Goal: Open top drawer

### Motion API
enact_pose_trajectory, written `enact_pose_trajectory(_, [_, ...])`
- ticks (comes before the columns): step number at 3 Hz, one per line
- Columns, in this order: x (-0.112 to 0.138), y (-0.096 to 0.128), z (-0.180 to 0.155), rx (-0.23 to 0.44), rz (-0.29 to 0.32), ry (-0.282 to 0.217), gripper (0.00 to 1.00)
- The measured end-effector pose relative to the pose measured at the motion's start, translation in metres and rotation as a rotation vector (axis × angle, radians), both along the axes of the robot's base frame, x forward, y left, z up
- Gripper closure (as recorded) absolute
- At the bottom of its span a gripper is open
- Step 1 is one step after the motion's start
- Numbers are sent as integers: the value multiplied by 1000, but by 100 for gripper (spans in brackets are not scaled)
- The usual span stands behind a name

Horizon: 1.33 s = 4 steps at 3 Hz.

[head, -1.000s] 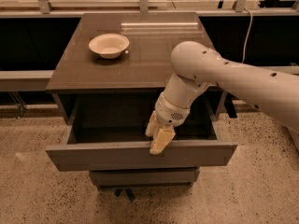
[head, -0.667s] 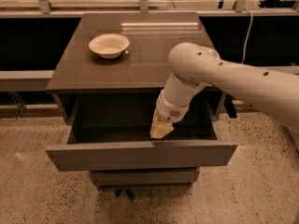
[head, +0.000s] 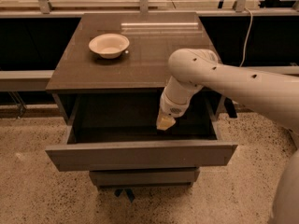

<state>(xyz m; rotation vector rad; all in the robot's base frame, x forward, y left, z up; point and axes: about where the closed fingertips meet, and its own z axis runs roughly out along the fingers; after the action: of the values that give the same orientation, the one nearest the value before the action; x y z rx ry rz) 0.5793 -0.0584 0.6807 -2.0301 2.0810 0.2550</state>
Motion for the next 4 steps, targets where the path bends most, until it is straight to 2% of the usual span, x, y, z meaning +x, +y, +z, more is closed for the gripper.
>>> enact_pose_trajectory(1, [4, 3, -7, 31, -2, -3, 100])
enact_pose_trajectory(2, [-16, 15, -14, 64, -16, 19, 100])
enact_pose_trajectory(3, [-55, 30, -15, 88, -14, 66, 100])
enact_pose_trajectory(4, [-64, 33, -14, 93, -12, 76, 100])
